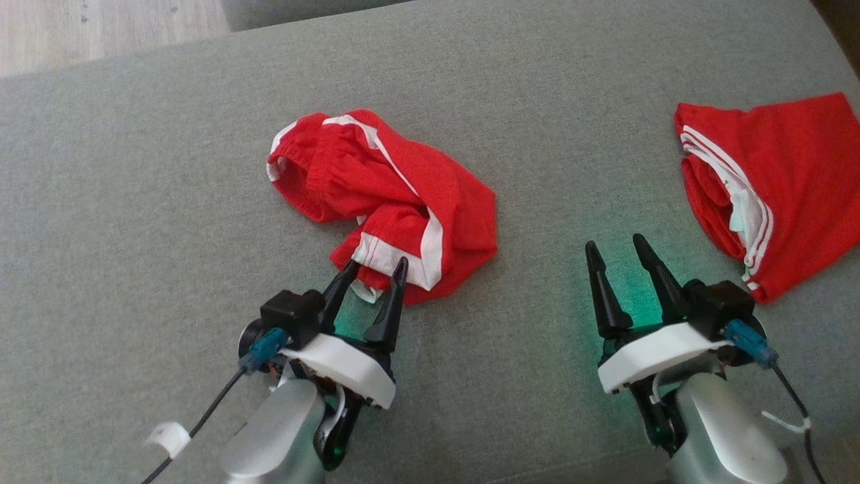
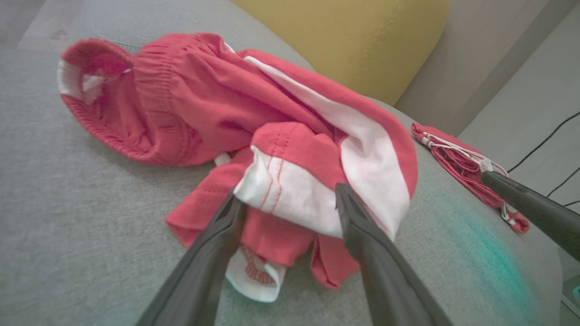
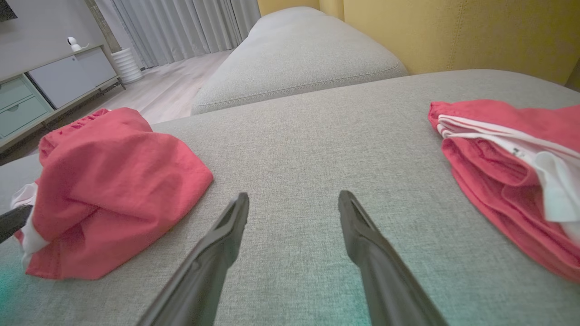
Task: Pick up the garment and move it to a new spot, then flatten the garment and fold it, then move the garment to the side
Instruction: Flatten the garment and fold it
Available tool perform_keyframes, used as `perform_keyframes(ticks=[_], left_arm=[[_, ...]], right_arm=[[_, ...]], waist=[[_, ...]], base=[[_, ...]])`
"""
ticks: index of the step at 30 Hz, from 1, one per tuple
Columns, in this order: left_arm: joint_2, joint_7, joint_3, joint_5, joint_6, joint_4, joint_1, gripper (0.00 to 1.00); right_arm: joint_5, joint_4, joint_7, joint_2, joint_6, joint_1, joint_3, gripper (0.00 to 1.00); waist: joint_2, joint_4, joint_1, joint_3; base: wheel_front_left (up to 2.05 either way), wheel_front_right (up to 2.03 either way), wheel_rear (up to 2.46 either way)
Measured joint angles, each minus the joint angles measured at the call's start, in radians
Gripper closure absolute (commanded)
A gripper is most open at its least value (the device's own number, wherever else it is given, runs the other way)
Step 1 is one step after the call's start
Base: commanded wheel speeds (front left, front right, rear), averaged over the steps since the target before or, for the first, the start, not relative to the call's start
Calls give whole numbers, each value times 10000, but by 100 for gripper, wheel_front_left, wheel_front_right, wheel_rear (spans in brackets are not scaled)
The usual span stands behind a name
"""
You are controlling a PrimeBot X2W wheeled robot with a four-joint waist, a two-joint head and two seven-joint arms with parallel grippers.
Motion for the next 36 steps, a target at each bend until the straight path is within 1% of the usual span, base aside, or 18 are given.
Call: perform_keyframes(ticks=[1,2,3,4,7,13,15,18,22,26,29,33,36], left_arm=[[-2,0,-12,-2,0,12,-26,0],[-2,0,-10,6,0,12,-49,27],[0,0,12,38,0,-4,-81,71],[-2,0,65,105,0,-58,-118,100],[0,0,316,359,0,-288,-142,100],[33,0,901,1233,0,-1383,-159,100],[171,0,920,1555,0,-1728,-381,100],[491,-2,823,1829,0,-2171,-1342,100],[1014,-6,307,1967,0,-2222,-3346,100],[1356,-58,-502,1944,-2,-1465,-5102,100],[1526,-58,-1087,1808,-2,-961,-6161,100],[1486,-59,-1741,1434,-2,-809,-7296,100],[1417,-59,-2146,1256,-2,-871,-7770,100]], right_arm=[[0,0,0,0,0,-2,0,0],[0,0,0,0,0,-5,0,0],[0,0,0,0,0,-5,-4,0],[0,4,0,0,0,-6,-12,0],[0,25,0,0,0,-6,-29,0],[98,169,0,0,0,3,-90,0],[134,199,0,0,0,21,-90,0],[291,299,0,0,0,81,-98,0],[443,353,0,0,0,250,-73,0],[637,476,0,0,0,595,35,0],[796,464,0,0,0,686,165,0],[807,466,0,-2,0,690,205,0],[807,466,0,0,0,690,182,0]], waist=[[0,1,0,3],[0,3,0,3],[0,13,0,1],[0,29,0,-7],[0,71,0,-41],[0,259,0,-360],[0,329,-1,-546],[0,428,-1,-884],[0,554,-1,-1392],[0,597,-3,-1884],[0,485,-3,-2067],[0,379,-3,-2114],[0,413,-1,-2087]], base=[[0,0,0],[0,0,0],[0,0,0],[0,0,0],[0,0,0],[0,0,0],[0,0,0],[0,0,0],[0,0,0],[0,0,0],[0,0,0],[0,0,0],[0,0,0]])
